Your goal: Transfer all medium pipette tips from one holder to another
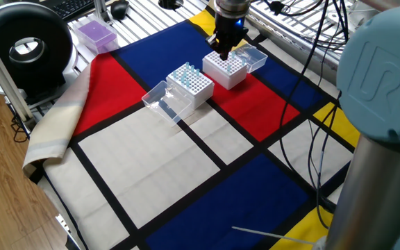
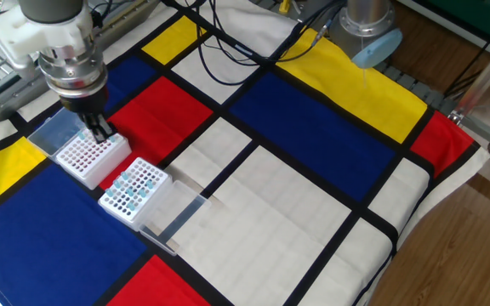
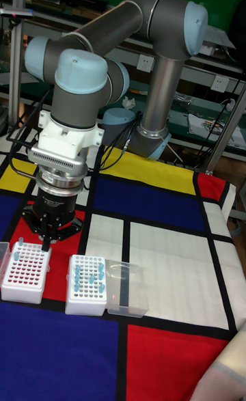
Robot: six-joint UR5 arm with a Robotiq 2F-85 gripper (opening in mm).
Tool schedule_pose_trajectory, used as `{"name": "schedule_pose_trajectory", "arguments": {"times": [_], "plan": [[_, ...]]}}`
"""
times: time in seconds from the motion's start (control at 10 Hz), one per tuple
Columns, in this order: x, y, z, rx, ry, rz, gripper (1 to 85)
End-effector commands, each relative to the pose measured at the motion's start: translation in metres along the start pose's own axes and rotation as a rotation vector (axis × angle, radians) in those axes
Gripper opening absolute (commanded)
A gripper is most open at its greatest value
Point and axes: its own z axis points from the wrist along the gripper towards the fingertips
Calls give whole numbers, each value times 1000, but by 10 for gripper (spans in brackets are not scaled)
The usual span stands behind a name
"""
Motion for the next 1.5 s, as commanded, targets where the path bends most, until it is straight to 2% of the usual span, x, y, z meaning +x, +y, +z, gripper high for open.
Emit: {"name": "schedule_pose_trajectory", "arguments": {"times": [0.0,0.4,0.6,0.7,1.0,1.2,1.4], "plan": [[4,7,-1,-29,15,-72,103],[2,22,-2,-88,2,-124,127],[1,33,-2,-125,-2,-115,177],[1,45,0,-136,2,-94,207],[-2,88,9,-122,-10,-32,217],[0,110,-2,-88,11,-5,230],[0,125,-5,-78,14,-2,240]]}}
